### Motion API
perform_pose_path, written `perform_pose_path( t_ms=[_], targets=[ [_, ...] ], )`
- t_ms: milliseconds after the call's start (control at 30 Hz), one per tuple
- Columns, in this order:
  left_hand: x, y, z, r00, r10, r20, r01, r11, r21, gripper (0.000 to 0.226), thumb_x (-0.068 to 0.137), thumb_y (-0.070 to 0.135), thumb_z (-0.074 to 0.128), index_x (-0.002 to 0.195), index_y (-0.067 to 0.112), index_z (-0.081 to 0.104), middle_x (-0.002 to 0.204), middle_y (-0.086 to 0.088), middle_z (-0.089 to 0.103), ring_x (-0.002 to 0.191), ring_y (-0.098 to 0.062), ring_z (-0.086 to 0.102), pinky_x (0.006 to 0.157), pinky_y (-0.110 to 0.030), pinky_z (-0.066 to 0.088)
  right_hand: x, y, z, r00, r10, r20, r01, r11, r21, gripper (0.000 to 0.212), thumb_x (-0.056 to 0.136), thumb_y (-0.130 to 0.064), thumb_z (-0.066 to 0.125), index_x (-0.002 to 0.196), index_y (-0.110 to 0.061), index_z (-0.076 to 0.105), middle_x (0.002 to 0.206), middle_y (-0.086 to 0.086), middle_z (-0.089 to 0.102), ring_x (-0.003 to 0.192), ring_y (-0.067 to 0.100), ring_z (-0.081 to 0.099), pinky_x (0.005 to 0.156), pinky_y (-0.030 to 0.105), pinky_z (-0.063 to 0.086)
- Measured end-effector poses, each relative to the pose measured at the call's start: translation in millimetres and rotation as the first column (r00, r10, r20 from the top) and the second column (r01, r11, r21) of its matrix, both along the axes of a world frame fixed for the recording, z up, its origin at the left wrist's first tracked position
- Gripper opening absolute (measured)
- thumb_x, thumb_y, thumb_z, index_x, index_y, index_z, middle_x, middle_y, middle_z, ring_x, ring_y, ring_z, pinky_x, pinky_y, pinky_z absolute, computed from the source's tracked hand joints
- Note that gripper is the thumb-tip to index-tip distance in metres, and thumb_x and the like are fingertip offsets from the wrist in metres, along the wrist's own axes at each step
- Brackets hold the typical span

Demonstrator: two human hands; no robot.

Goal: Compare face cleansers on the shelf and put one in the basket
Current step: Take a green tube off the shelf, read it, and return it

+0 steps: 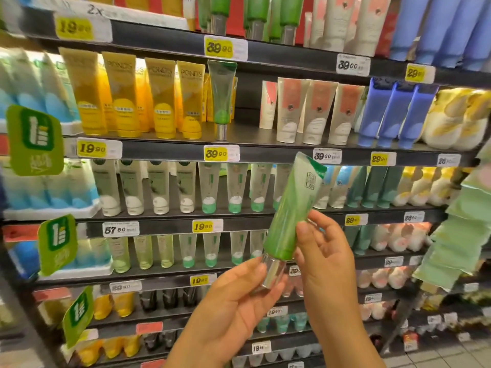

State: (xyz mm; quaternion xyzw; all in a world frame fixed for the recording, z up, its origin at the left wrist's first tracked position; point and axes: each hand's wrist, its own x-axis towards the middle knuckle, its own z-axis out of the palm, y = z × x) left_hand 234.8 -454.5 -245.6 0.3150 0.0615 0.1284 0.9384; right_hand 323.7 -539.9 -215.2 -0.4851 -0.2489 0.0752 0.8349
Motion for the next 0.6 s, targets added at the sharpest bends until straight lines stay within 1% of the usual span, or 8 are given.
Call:
perform_pose_path(
  t_ms=[67,167,267,333,400,500,567,600],
  targets=[
    [-2,2,2,0.999,0.049,-0.001,-0.049,0.999,-0.005,0.039,0.068,-0.005,0.062,0.107,-0.011,0.063,0.102,-0.028,0.067,0.082,-0.033,0.070,0.064,-0.033,0.060,-5,4,2,0.999,0.032,0.032,-0.030,0.999,-0.043,0.038,0.070,-0.028,0.062,0.108,-0.022,0.059,0.098,-0.004,0.072,0.090,0.008,0.068,0.068,0.015,0.053],
    [-5,2,8,0.993,0.122,0.002,-0.122,0.992,0.019,0.045,0.065,-0.008,0.062,0.110,-0.009,0.059,0.101,-0.026,0.068,0.082,-0.032,0.070,0.060,-0.033,0.058,-14,9,7,0.988,0.124,0.094,-0.112,0.986,-0.123,0.050,0.069,-0.031,0.065,0.117,-0.023,0.058,0.092,-0.008,0.074,0.083,0.005,0.069,0.065,0.014,0.052],
    [-9,4,10,0.985,0.175,-0.011,-0.174,0.983,0.062,0.050,0.061,-0.010,0.064,0.111,-0.006,0.055,0.101,-0.022,0.070,0.082,-0.031,0.071,0.060,-0.033,0.058,-16,13,9,0.984,0.123,0.131,-0.101,0.981,-0.165,0.048,0.067,-0.034,0.068,0.113,-0.021,0.063,0.091,-0.004,0.073,0.081,0.008,0.069,0.065,0.016,0.052],
    [-12,7,11,0.989,0.151,-0.005,-0.150,0.985,0.084,0.050,0.062,-0.009,0.065,0.111,-0.005,0.056,0.102,-0.022,0.070,0.083,-0.030,0.071,0.061,-0.032,0.058,-16,16,9,0.984,0.124,0.127,-0.105,0.983,-0.148,0.042,0.067,-0.035,0.068,0.106,-0.019,0.066,0.088,-0.003,0.074,0.078,0.007,0.069,0.062,0.016,0.052],
    [-15,10,12,0.994,0.109,-0.001,-0.108,0.989,0.105,0.044,0.065,-0.005,0.066,0.109,-0.004,0.062,0.100,-0.023,0.070,0.082,-0.028,0.071,0.062,-0.030,0.057,-15,18,7,0.986,0.135,0.097,-0.121,0.984,-0.130,0.038,0.068,-0.038,0.066,0.101,-0.020,0.070,0.091,-0.001,0.074,0.079,0.009,0.069,0.063,0.018,0.053],
    [-17,15,14,0.997,0.079,0.004,-0.079,0.991,0.107,0.028,0.071,0.008,0.065,0.097,-0.001,0.072,0.097,-0.023,0.070,0.079,-0.027,0.071,0.063,-0.030,0.058,-14,22,5,0.988,0.141,0.067,-0.132,0.983,-0.130,0.040,0.070,-0.040,0.063,0.104,-0.020,0.069,0.100,0.002,0.073,0.090,0.017,0.068,0.075,0.029,0.055],
    [-17,16,15,0.998,0.060,0.001,-0.060,0.994,0.092,0.027,0.075,0.013,0.062,0.096,-0.002,0.072,0.100,-0.025,0.069,0.080,-0.028,0.070,0.064,-0.030,0.058,-13,23,4,0.987,0.156,0.046,-0.149,0.981,-0.123,0.040,0.072,-0.038,0.061,0.108,-0.021,0.067,0.101,0.004,0.072,0.093,0.021,0.067,0.080,0.033,0.055],
    [-17,17,15,0.999,0.054,0.000,-0.054,0.995,0.088,0.028,0.076,0.014,0.061,0.096,-0.002,0.072,0.102,-0.026,0.069,0.081,-0.028,0.070,0.064,-0.030,0.058,-13,24,4,0.986,0.165,0.039,-0.159,0.980,-0.119,0.039,0.074,-0.037,0.059,0.109,-0.021,0.066,0.100,0.004,0.072,0.091,0.022,0.067,0.078,0.034,0.056]
  ],
)
